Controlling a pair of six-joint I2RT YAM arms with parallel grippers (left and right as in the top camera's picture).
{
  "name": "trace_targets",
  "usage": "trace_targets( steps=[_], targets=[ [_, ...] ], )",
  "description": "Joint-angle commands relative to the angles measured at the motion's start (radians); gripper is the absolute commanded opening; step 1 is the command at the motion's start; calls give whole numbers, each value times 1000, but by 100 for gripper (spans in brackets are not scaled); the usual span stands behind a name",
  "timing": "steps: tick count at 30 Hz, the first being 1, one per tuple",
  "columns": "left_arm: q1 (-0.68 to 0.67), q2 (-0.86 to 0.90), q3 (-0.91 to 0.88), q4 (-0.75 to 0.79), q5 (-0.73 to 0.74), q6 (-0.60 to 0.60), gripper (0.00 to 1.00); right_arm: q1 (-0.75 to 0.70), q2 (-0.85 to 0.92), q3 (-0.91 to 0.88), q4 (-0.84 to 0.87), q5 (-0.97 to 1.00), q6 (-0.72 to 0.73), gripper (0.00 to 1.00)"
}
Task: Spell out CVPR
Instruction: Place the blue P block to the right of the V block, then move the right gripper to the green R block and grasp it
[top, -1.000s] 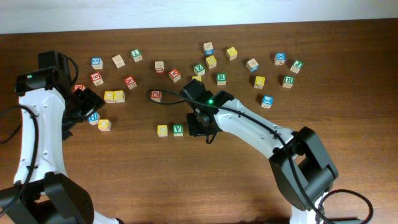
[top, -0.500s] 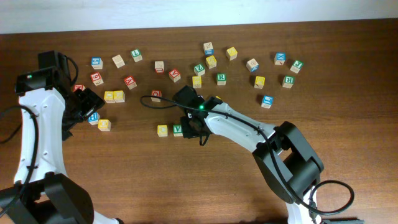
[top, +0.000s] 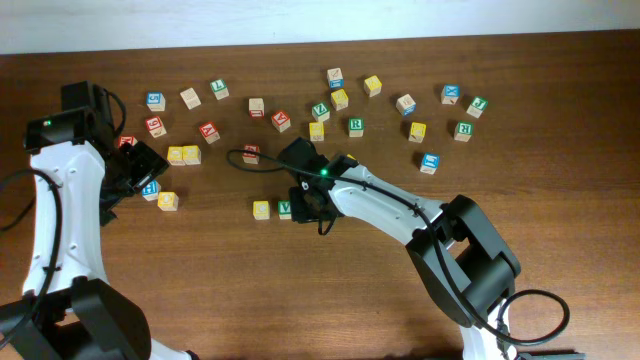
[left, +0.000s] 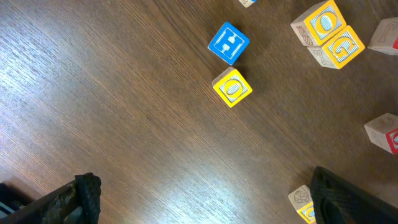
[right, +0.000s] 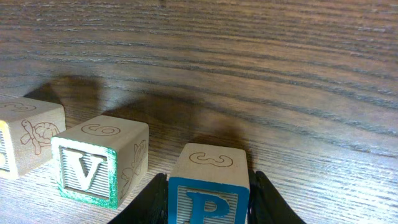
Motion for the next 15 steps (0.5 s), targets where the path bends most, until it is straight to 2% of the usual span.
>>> trace_targets(
  steps=[1, 2, 5, 7, 9, 13, 14, 15],
  targets=[
    [6, -8, 5, -1, -1, 1, 99, 7, 18, -11, 3, -5, 18, 30],
    [6, -8, 5, -1, -1, 0, 99, 7, 18, -10, 4, -5, 18, 30],
    [6, -8, 5, -1, -1, 1, 99, 5, 8, 2, 0, -4, 17, 47],
    [6, -8, 5, -1, -1, 1, 99, 5, 1, 61, -45, 8, 16, 51],
    [6, -8, 5, -1, -1, 1, 99, -7, 0, 184, -207, 75, 16, 51],
    [6, -8, 5, -1, -1, 1, 99, -77, -3, 477, -523, 79, -116, 53],
    [6, -8, 5, -1, -1, 1, 99, -98, -3, 539, -578, 79, -115, 78],
    [6, -8, 5, -1, -1, 1, 99, -118, -3, 572, -601, 79, -115, 83]
  ],
)
